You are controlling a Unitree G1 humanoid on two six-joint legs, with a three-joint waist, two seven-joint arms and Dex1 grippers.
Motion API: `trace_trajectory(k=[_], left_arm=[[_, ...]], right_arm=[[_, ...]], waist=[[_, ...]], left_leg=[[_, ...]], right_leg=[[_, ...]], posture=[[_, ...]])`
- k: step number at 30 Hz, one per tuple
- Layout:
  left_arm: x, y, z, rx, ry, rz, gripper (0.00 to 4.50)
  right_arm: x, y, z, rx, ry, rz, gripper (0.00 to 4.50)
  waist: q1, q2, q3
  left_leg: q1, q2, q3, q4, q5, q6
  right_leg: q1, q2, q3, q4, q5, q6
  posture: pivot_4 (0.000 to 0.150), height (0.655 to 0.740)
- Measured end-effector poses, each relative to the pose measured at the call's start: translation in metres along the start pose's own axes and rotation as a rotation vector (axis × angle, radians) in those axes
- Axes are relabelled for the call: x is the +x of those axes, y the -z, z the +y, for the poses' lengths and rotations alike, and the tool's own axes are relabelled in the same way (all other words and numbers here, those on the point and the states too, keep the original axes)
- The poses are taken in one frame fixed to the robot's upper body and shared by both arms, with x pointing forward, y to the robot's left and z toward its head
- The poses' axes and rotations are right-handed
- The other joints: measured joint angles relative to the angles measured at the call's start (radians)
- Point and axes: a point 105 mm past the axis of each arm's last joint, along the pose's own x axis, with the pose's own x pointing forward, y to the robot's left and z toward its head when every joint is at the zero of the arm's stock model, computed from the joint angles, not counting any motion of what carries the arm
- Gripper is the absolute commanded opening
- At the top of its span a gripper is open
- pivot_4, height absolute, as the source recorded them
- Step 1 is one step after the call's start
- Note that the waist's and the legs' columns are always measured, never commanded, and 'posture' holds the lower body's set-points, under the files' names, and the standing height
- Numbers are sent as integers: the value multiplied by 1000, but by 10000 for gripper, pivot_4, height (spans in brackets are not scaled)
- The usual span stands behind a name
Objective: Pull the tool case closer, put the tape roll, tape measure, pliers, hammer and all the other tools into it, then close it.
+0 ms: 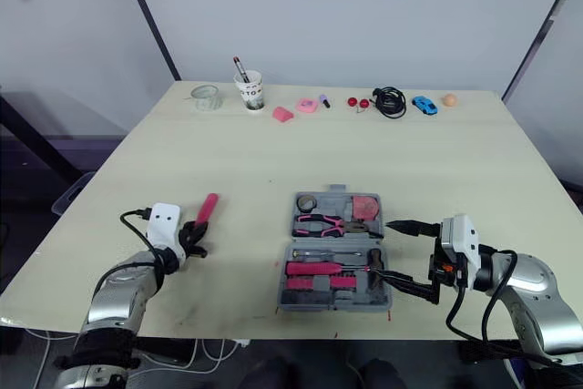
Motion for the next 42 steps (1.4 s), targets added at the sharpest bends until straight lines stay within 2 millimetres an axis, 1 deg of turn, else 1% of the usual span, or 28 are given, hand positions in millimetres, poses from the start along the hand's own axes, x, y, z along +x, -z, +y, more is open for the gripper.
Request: trace_trajectory(k=[2, 3, 5, 8, 10, 11, 14, 17, 20, 22, 27, 28, 29, 30, 31, 32, 33, 34, 35, 38, 40, 42], left_arm=[[-7, 2, -17, -11, 40, 4, 4240], [-8, 3, -21, -17, 50, 7, 4240], [-17, 6, -37, -23, 67, 15, 4240], [-28, 5, -63, -60, 81, 16, 4240], [-31, 4, -69, -68, 80, 17, 4240], [-36, 1, -74, -84, 58, 15, 4240], [-43, 6, -78, -103, 28, 42, 4240], [-49, 14, -77, -110, -13, 78, 4240], [-54, 17, -78, -122, -30, 90, 4240], [-55, 18, -78, -126, -36, 95, 4240], [-54, 19, -78, -137, -49, 98, 4240], [-54, 19, -78, -137, -49, 100, 14469], [-55, 20, -78, -138, -49, 101, 17123], [-55, 20, -78, -138, -50, 103, 22304], [-55, 20, -78, -138, -51, 103, 26391], [-55, 20, -78, -138, -50, 102, 31821], [-55, 20, -78, -138, -47, 100, 38908], [-55, 19, -78, -135, -44, 98, 42778], [-57, 17, -77, -128, -38, 94, 44669], [-64, 2, -74, -71, 2, 62, 44669], [-68, -9, -66, -27, 22, 37, 44669], [-70, -16, -60, 28, 52, 36, 44669]], right_arm=[[0, 1, 0, 2, 0, 2, 45000], [-1, 1, 1, 3, 0, 3, 45000], [-1, 1, 1, -1, 1, 2, 45000], [1, 2, 2, -3, 1, -5, 45000], [1, 2, 2, -2, 2, -7, 45000], [1, 2, 2, -2, 2, -8, 45000], [1, 3, 3, 5, 1, -8, 45000], [1, 4, 5, 6, -16, -7, 45000], [0, 4, 7, -2, -37, 7, 45000], [0, 5, 7, -3, -45, 14, 45000], [2, 6, 6, 4, -48, 14, 45000], [2, 6, 5, 3, -48, 14, 45000], [2, 6, 5, 3, -48, 14, 45000], [2, 6, 5, 2, -48, 14, 45000], [2, 6, 5, 2, -48, 13, 45000], [2, 6, 5, 1, -48, 13, 45000], [2, 5, 5, 1, -48, 13, 45000], [2, 5, 5, 1, -47, 13, 45000], [2, 6, 4, 2, -47, 13, 45000], [2, 6, 4, 4, -41, 14, 45000], [3, 6, 3, 5, -36, 14, 45000], [4, 6, 3, 5, -31, 12, 45000]], waist=[[0, 0, 0], [0, 0, 0], [0, 0, 0], [2, 0, 0], [2, 0, 0], [3, 0, 0], [2, 0, 0], [2, 0, 0], [3, 0, 0], [4, 0, 0], [5, 0, 0], [5, 0, 0], [5, 0, 0], [5, 0, 0], [5, 0, 0], [5, 0, 0], [5, 0, 0], [5, 0, 0], [5, 0, 0], [5, 0, 0], [5, 0, 0], [5, 0, 0]], left_leg=[[0, 0, -1, 0, 0, 0], [0, 0, -1, 0, 0, 0], [0, 0, -2, 0, 0, 0], [0, 0, -2, 0, 0, 0], [0, 0, -2, 0, 0, 0], [0, 0, -2, 0, 0, 0], [1, 0, -2, 0, 0, 0], [1, 0, -3, 0, 0, 0], [1, 0, -2, 0, 0, 0], [1, 0, -2, 0, 0, 0], [1, 0, -2, 0, 0, 0], [1, 0, -2, 0, 0, 0], [1, 0, -2, 0, 0, 0], [1, 0, -2, 0, 0, 0], [1, 0, -2, 0, 0, 0], [1, 0, -2, 0, 0, 0], [1, 0, -2, 0, 0, 0], [1, 0, -2, 0, 0, 0], [1, 0, -2, 0, 0, 0], [1, 0, -2, 0, 0, 0], [1, 0, -2, 0, 0, 0], [1, 0, -2, 0, 0, 0]], right_leg=[[0, 0, 0, 0, 0, 0], [0, 0, 0, 0, 0, 0], [0, 0, 1, 0, 0, 0], [0, 0, 1, 0, 0, 0], [0, 0, 1, 0, 0, 0], [0, 0, 1, 0, 0, 0], [0, 0, 1, 0, 0, 0], [0, 0, 2, 0, 0, 0], [0, 0, 2, 0, 0, -1], [0, 0, 2, 0, -2, -4], [0, 0, 2, 0, -2, -4], [0, 0, 2, 0, -2, -4], [0, 0, 2, 0, -2, -4], [0, 0, 2, 0, -2, -4], [0, 0, 2, 0, -3, -4], [0, 0, 2, 0, -3, -4], [0, 0, 2, 0, -2, -4], [0, 0, 2, 0, -3, -4], [0, 0, 2, 0, -3, -4], [0, 0, 1, 0, -3, -5], [0, 0, 2, 0, -3, -5], [0, 0, 1, 0, -3, -5]], posture=[[1500, 7400], [1500, 7400], [1500, 7400], [1500, 7400], [1500, 7400], [1500, 7400], [1500, 7400], [1500, 7400], [1500, 7400], [1500, 7400], [1500, 7400], [1500, 7400], [1500, 7400], [1500, 7400], [1500, 7400], [1500, 7400], [1500, 7400], [1500, 7400], [1500, 7400], [1500, 7400], [1500, 7400], [1500, 7400]])
